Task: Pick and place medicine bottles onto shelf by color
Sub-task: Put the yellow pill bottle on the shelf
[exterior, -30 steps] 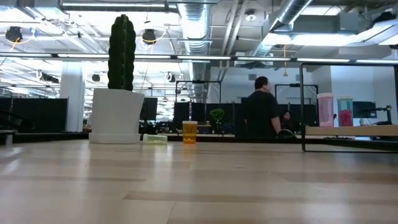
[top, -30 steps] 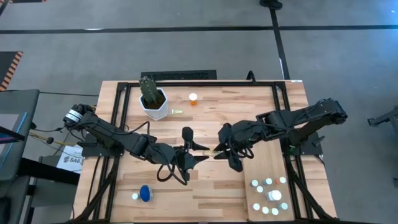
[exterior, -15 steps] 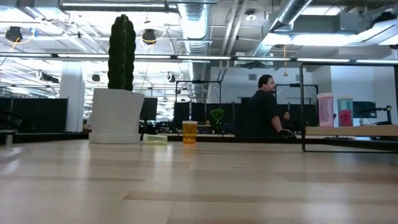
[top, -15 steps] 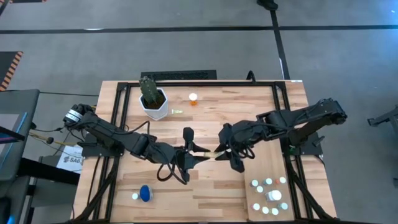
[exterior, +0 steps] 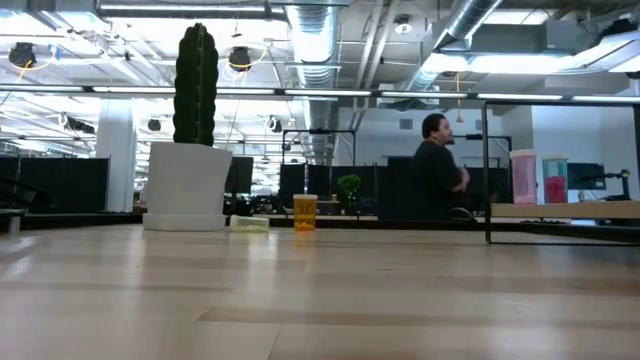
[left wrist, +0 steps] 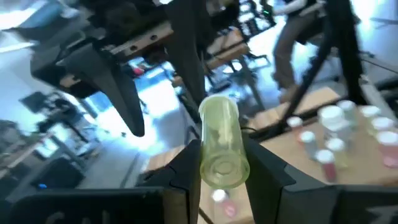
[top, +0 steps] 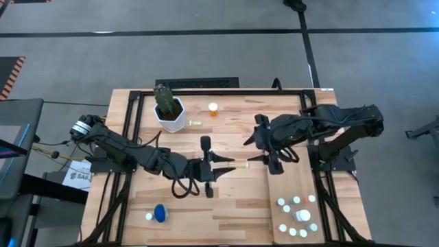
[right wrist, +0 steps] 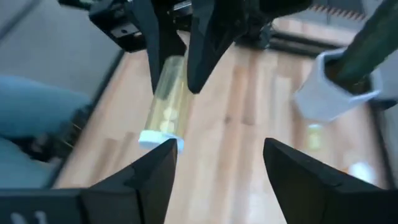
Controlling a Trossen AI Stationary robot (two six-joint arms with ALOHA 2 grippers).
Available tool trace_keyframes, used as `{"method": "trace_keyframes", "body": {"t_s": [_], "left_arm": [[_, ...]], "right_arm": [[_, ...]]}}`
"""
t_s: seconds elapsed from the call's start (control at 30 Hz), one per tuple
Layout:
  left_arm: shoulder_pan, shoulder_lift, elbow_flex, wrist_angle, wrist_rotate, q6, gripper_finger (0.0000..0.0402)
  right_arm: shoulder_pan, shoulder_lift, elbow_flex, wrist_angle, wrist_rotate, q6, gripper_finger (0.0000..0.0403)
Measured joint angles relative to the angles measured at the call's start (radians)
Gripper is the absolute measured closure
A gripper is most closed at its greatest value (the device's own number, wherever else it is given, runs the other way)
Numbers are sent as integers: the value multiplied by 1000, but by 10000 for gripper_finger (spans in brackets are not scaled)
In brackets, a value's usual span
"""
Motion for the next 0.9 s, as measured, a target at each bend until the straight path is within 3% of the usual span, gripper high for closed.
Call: {"method": "trace_keyframes", "body": {"t_s": [0.13,0.33,0.5,0.6,0.9], "left_arm": [[28,1,0,130,-39,55,326],[63,0,2,225,-73,132,326],[100,-1,2,254,37,140,326],[118,-1,2,274,88,126,326],[136,-1,2,280,86,121,326]], "right_arm": [[16,-13,1,-24,87,-151,138],[28,-39,0,-68,179,-244,138],[20,-45,-1,-34,288,-300,138],[19,-50,0,23,295,-356,138],[50,-48,0,132,295,-479,138]]}}
